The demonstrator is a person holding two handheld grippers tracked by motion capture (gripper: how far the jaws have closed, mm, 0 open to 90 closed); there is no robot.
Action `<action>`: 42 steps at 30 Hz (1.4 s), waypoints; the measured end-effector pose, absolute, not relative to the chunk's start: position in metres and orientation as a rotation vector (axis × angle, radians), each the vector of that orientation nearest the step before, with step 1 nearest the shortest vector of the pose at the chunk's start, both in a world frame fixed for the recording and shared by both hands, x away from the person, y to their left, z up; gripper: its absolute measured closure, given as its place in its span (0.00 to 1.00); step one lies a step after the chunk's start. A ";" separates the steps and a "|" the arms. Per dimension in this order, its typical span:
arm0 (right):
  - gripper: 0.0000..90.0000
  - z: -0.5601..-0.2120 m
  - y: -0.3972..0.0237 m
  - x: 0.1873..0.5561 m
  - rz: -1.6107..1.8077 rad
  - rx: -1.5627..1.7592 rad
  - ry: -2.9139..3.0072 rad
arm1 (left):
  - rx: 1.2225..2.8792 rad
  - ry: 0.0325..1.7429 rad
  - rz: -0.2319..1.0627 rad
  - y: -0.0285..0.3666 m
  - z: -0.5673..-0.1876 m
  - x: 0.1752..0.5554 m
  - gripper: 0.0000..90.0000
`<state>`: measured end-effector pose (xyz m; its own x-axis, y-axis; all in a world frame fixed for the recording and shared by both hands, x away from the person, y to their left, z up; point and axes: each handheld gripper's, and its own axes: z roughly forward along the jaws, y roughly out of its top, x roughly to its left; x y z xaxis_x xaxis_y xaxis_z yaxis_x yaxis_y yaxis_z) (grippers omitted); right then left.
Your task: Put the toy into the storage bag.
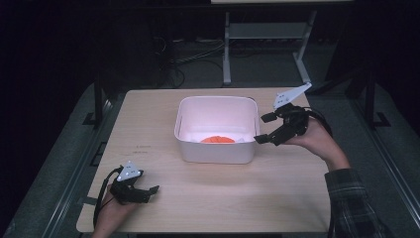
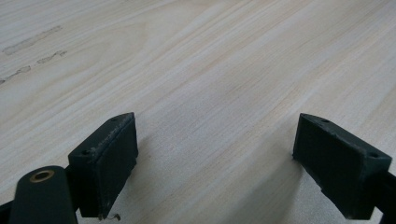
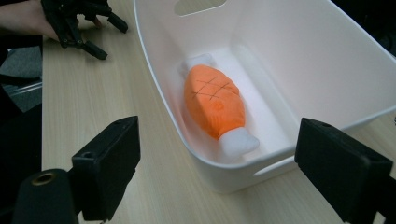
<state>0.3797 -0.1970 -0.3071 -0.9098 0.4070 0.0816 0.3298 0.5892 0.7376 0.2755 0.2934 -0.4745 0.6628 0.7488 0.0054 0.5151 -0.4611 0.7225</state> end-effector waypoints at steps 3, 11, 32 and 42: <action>0.15 -0.313 -0.202 0.373 1.244 0.656 2.690 | 2.165 0.972 0.422 0.293 -0.475 0.276 0.15; 0.15 -0.336 -0.216 0.356 1.268 0.731 2.644 | 2.166 0.972 0.422 0.293 -0.475 0.276 0.15; 0.15 -0.390 -0.244 0.326 1.316 0.919 2.511 | 2.168 0.972 0.420 0.293 -0.474 0.275 0.15; 0.15 -0.410 -0.250 0.311 1.320 0.971 2.478 | 2.166 0.972 0.421 0.293 -0.475 0.275 0.15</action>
